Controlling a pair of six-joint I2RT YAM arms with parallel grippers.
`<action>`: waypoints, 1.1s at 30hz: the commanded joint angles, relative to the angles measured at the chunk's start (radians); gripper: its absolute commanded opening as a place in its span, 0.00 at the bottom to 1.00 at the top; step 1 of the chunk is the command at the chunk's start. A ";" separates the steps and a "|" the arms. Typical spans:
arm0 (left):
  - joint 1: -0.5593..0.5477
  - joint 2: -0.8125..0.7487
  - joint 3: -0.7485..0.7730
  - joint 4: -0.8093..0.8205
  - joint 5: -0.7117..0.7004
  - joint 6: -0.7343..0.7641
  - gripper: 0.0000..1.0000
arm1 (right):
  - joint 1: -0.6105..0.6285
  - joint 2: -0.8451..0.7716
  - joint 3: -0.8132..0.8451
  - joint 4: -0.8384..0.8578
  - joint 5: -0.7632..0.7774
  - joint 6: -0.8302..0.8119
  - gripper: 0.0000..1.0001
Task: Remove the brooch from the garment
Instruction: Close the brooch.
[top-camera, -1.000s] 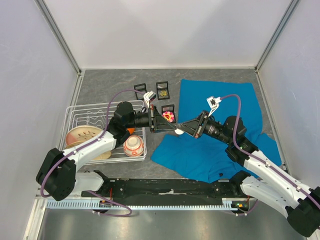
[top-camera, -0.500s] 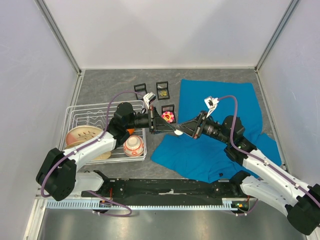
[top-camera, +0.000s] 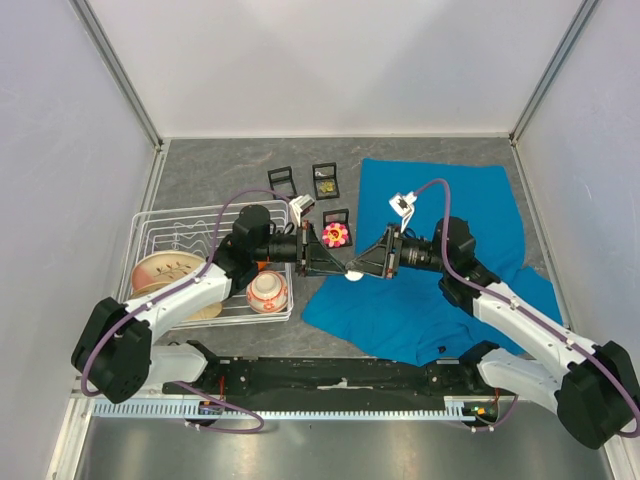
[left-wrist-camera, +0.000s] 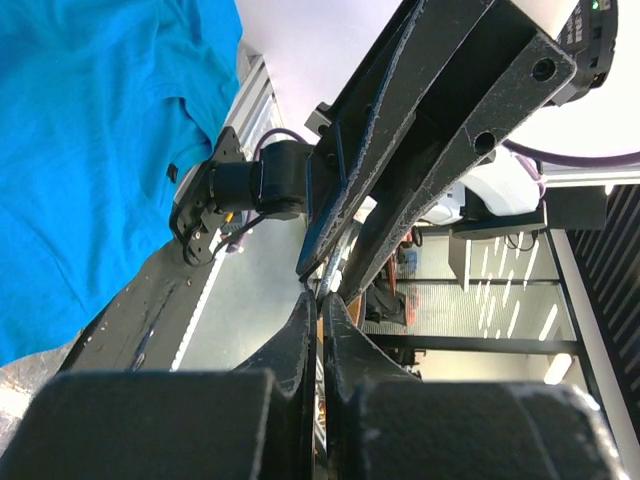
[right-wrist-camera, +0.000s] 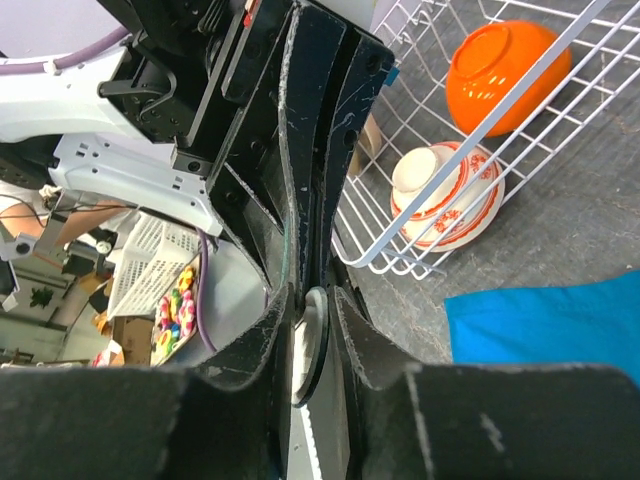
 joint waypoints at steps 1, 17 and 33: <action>-0.043 -0.039 0.098 0.049 0.038 0.026 0.02 | 0.026 0.034 0.039 -0.070 -0.084 -0.066 0.30; -0.042 -0.028 0.139 -0.064 0.052 0.115 0.02 | -0.089 0.030 -0.056 0.223 -0.132 0.275 0.68; -0.039 -0.015 0.150 -0.122 0.048 0.186 0.02 | -0.223 -0.058 -0.110 0.270 -0.244 0.389 0.65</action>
